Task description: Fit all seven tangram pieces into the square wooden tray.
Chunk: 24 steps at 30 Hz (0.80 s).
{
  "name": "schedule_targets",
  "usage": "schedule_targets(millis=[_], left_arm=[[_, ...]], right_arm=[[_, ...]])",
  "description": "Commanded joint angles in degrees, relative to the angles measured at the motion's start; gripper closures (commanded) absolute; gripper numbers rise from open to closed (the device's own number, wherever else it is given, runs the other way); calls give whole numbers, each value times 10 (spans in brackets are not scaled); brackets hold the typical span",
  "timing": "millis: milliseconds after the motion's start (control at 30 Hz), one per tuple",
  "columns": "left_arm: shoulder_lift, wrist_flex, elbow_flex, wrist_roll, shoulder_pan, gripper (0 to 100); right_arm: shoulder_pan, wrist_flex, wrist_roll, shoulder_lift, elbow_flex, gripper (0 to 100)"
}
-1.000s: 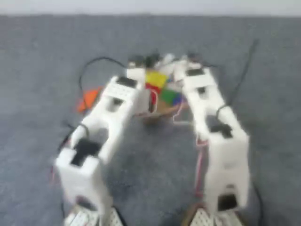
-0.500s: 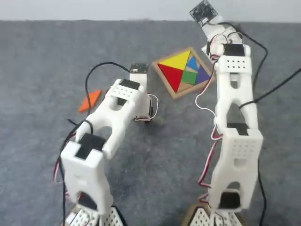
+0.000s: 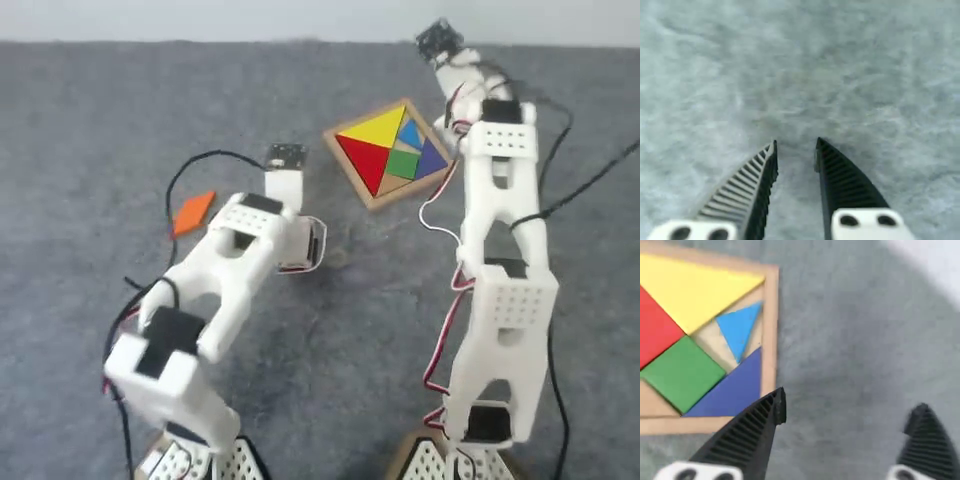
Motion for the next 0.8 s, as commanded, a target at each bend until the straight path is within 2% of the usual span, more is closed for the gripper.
schedule_targets(millis=[0, 233, 333, 533, 667, 767], left_arm=[[-50, -22, 11, -4, -60, 880], [-56, -22, 11, -4, -74, 880], [-56, -18, 11, -6, -74, 880], [-56, -2, 0, -16, -74, 880], [-56, -1, 0, -16, -74, 880], [-56, -1, 0, -17, -74, 880]], right_arm=[[-11, -33, -52, 27, -33, 756], [-55, -27, -115, 111, -132, 697], [-63, -8, -115, 139, -166, 753], [-62, 67, -115, 187, -238, 928], [-64, 131, -114, 203, -281, 951], [-71, 197, -78, 208, -305, 955]])
